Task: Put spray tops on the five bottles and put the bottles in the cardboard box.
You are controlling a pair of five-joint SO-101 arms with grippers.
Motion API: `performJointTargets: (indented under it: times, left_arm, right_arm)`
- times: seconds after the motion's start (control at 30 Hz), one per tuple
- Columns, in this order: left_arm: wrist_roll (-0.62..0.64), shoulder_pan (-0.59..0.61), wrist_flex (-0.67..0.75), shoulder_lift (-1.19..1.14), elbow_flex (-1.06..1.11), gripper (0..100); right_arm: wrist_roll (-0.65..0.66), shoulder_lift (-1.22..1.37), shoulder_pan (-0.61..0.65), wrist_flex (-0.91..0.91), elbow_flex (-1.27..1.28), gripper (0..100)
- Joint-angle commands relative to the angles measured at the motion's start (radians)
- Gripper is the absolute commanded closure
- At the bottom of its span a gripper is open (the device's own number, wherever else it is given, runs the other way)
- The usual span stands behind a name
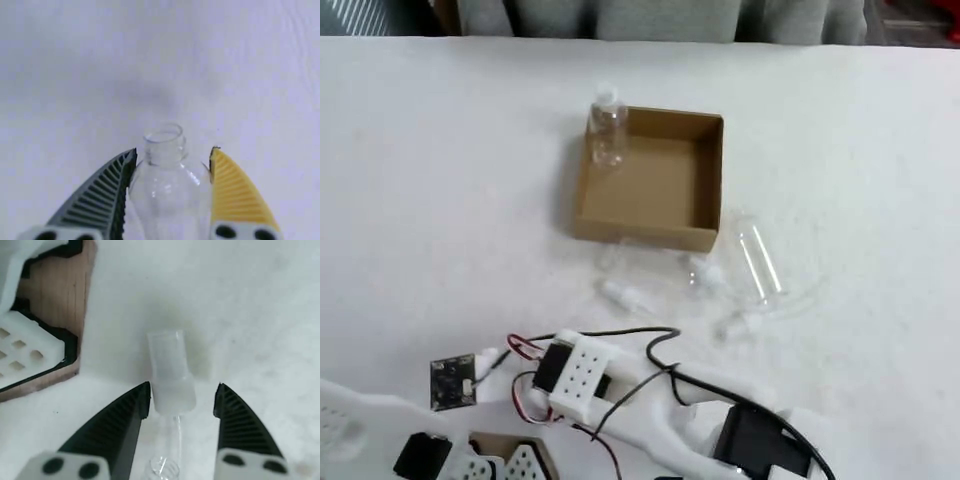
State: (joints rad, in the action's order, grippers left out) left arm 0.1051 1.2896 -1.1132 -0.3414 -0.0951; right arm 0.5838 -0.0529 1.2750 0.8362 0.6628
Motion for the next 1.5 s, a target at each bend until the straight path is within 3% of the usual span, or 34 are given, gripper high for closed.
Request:
performJointTargets:
  times: [0.0, 0.13, 0.43, 0.57, 0.7, 0.97, 1.07, 1.27, 1.47]
  left_arm:
    - [-0.009, -0.010, 0.017, 0.021, -0.017, 85]
    - [-0.011, -0.010, 0.015, 0.021, -0.017, 85]
    - [-0.011, -0.036, 0.011, 0.024, -0.015, 85]
    - [-0.012, -0.093, -0.017, 0.031, -0.018, 85]
    - [-0.012, -0.176, -0.048, 0.033, -0.018, 85]
    - [-0.009, -0.426, -0.138, 0.051, -0.020, 85]
    - [-0.008, -0.535, -0.169, 0.125, 0.006, 85]
    - [-0.006, -0.780, -0.199, 0.415, 0.109, 85]
    - [-0.012, -1.036, -0.198, 0.740, 0.239, 85]
  right_arm:
    - [-0.002, 0.013, 0.019, -0.022, -0.043, 88.5]
    - [0.002, 0.074, 0.021, -0.059, -0.049, 98.6]
    - [-0.021, 0.048, -0.088, -0.027, -0.097, 98.1]
    - [-0.143, -0.041, -0.180, 0.001, -0.095, 98.1]
    - [-0.155, -0.119, -0.255, 0.059, -0.095, 98.1]
    - [-0.170, -0.191, -0.424, 0.079, -0.097, 98.1]
    - [-0.267, -0.223, -0.489, 0.074, -0.101, 98.2]
    - [-0.385, -0.378, -0.559, 0.081, -0.095, 98.2]
    - [-0.396, -0.564, -0.624, 0.120, -0.080, 98.1]
